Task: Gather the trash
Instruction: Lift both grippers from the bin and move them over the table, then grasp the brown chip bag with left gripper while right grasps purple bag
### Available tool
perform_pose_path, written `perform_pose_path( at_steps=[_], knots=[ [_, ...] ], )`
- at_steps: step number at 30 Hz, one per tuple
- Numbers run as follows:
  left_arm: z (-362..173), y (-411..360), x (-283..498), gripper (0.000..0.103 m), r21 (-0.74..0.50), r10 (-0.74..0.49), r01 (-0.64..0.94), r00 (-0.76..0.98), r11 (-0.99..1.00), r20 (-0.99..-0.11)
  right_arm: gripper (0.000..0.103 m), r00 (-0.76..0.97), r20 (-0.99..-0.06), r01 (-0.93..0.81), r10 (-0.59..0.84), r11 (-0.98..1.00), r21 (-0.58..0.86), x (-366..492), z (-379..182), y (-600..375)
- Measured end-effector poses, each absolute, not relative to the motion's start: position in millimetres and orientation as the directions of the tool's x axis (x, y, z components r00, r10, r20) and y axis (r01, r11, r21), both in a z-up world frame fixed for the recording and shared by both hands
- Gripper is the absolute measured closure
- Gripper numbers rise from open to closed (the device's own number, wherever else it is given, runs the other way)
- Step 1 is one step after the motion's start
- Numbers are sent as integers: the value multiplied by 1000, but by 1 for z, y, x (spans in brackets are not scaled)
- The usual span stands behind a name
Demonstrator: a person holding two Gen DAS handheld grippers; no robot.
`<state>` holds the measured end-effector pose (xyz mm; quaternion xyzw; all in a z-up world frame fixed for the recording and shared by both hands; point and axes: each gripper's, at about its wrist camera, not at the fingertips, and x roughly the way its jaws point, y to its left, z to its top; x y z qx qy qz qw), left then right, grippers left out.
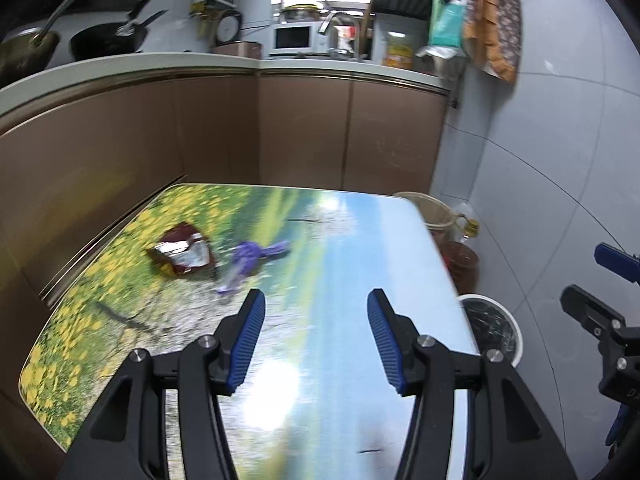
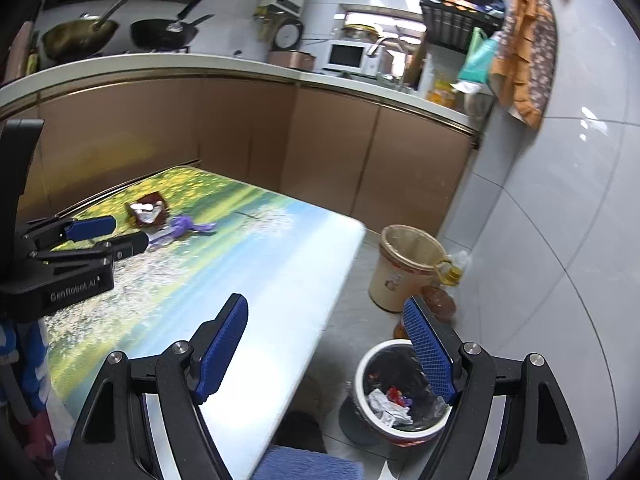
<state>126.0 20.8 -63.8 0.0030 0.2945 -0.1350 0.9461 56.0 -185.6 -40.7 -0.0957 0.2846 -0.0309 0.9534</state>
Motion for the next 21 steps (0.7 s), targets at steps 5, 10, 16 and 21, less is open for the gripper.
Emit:
perform_pose_path(
  at_steps=[5,10,16,21],
  knots=[
    [-80,66,139,52,-100,-199,173,790,980,-580,24,822,-564,-45,-75,979,-197,67,-48,-168],
    [-98,115,162,52,-134,-145,78,770,988,-621,24,792,-610,-94,-22,983,-157,89,-62,-159],
    [-108,167,199,50,-154,-109,12,758,988,-643,24,756,-653,-165,44,978,-125,129,-75,-143],
    [-106,182,240,41,-158,-129,35,755,987,-642,24,723,-676,-255,141,964,-73,177,-86,-119]
  ],
)
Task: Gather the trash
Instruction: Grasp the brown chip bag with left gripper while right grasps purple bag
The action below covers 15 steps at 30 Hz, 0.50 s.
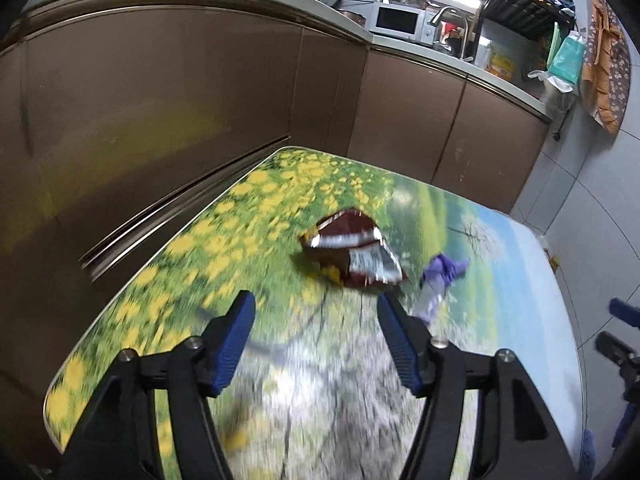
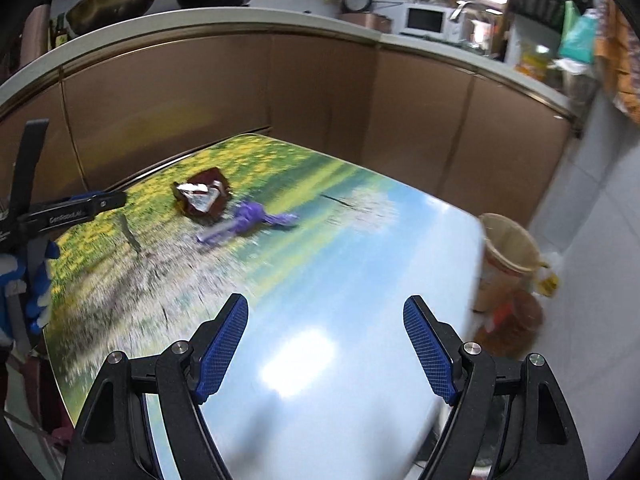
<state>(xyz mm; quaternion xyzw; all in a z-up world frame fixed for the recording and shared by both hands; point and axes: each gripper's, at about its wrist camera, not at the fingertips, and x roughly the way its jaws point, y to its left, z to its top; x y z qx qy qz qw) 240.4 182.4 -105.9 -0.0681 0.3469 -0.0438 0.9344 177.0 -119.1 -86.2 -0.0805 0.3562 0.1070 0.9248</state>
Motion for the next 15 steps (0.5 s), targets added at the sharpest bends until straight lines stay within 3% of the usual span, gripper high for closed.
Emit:
perform_pose_path(
  at_steps=[15],
  knots=[
    [-133,164,378,40,-200,-330,272,624,941,-708,24,622,-708,-398,336,913,83,312,-131,-51]
  ],
)
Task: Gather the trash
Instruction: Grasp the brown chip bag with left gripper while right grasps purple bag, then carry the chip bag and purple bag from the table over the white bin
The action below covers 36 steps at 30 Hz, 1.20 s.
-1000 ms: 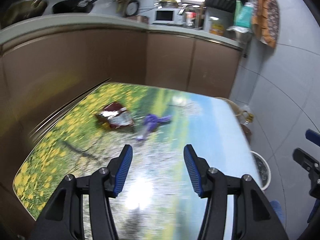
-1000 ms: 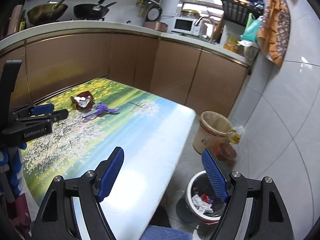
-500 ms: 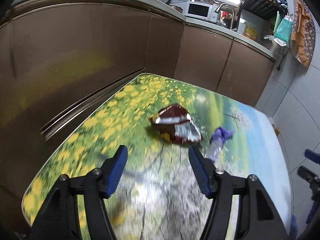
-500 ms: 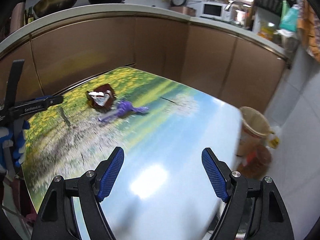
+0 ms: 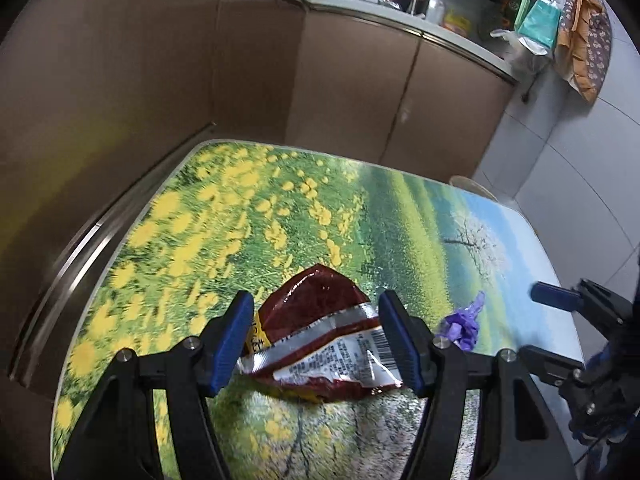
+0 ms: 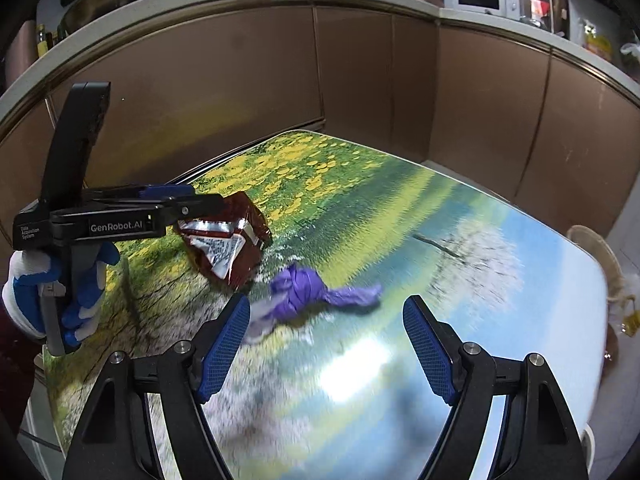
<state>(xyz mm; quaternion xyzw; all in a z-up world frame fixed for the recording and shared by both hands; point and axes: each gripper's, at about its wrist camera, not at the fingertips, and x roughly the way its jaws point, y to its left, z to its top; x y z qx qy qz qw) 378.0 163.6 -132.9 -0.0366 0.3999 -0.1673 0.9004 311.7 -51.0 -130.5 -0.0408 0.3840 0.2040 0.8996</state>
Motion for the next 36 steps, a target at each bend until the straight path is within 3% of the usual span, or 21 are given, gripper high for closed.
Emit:
perform_pose_path(
  at_steps=[5,14,16,22,25,36],
  knots=[
    [-146,170,392,40,-231,-371,301,584,925,-722,30,611,-708,-429,353,900,79,331,-143,-34],
    [-167,151,380,42,-181,-353,341,553,922,-755,53,559,-745,-455,362,886,89,338,-165,-27],
    [-167,150,378,51,-187,-358,342,550,921,-755,67,555,-747,-468,365,880,82,334,-166,-24],
    [-165,149,370,79,-218,-369,323,548,921,-750,77,540,-750,-483,381,871,95,321,-169,-25],
    [-162,150,360,87,-239,-370,295,559,925,-742,81,532,-751,-475,390,872,117,311,-170,-32],
    [-133,150,285,92,-222,-322,234,627,947,-710,84,535,-746,-432,397,887,163,253,-160,-61]
  ],
)
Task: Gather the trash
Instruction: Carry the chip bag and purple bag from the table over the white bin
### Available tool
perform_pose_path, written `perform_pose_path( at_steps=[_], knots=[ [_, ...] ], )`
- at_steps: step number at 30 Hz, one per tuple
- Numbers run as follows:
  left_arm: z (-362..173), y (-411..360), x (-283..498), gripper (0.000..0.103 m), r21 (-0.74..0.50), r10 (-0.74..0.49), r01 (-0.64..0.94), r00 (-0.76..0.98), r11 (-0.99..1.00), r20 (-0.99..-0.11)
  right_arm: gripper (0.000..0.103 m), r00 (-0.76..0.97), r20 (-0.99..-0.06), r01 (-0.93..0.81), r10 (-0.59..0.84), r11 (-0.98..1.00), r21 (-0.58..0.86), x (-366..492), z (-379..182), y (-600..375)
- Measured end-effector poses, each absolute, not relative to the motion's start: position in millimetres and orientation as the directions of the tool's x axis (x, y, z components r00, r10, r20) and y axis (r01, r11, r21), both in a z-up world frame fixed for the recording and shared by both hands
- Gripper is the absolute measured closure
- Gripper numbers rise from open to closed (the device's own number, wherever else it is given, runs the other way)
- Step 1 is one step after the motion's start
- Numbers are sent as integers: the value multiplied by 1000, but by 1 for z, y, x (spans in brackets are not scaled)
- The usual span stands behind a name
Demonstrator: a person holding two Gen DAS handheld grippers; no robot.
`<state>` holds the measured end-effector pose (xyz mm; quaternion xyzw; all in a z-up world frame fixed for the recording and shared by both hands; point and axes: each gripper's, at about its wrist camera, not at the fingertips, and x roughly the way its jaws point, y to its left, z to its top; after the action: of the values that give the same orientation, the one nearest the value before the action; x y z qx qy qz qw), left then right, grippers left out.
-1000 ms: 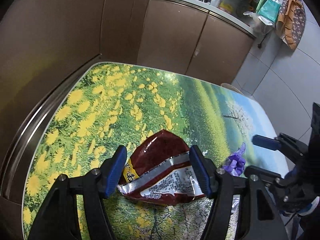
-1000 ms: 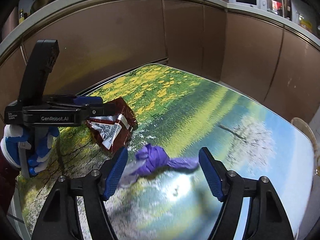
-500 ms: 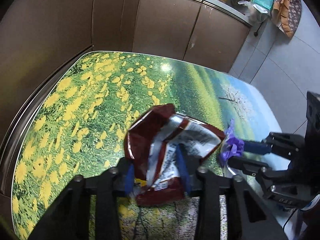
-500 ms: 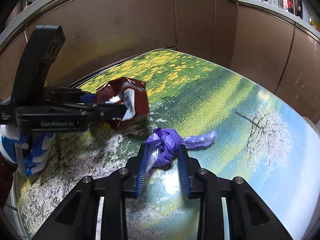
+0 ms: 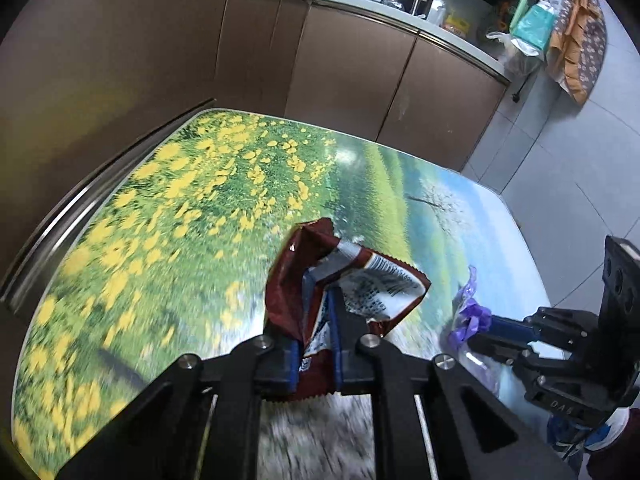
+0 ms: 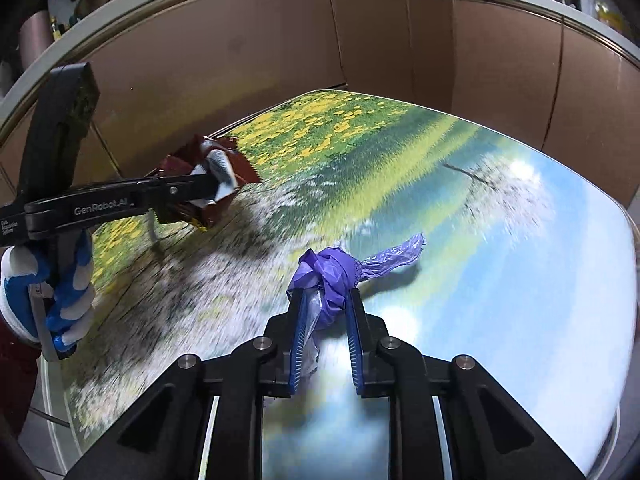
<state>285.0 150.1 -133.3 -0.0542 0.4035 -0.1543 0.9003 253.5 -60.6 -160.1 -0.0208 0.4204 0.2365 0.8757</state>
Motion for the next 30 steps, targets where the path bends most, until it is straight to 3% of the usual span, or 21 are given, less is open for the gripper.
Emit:
perform_pose_path(
  at_steps=[15,30],
  knots=[
    [-67,104,160,92,-35,-202,234,743,972,-637,84,643,-638,-405,423,895,186,139,-95,-106],
    [-24,21,72,92,82,-174,262,813,961,-556,84,768,-505,-338,394,919,203,43,-39,-171]
  ],
)
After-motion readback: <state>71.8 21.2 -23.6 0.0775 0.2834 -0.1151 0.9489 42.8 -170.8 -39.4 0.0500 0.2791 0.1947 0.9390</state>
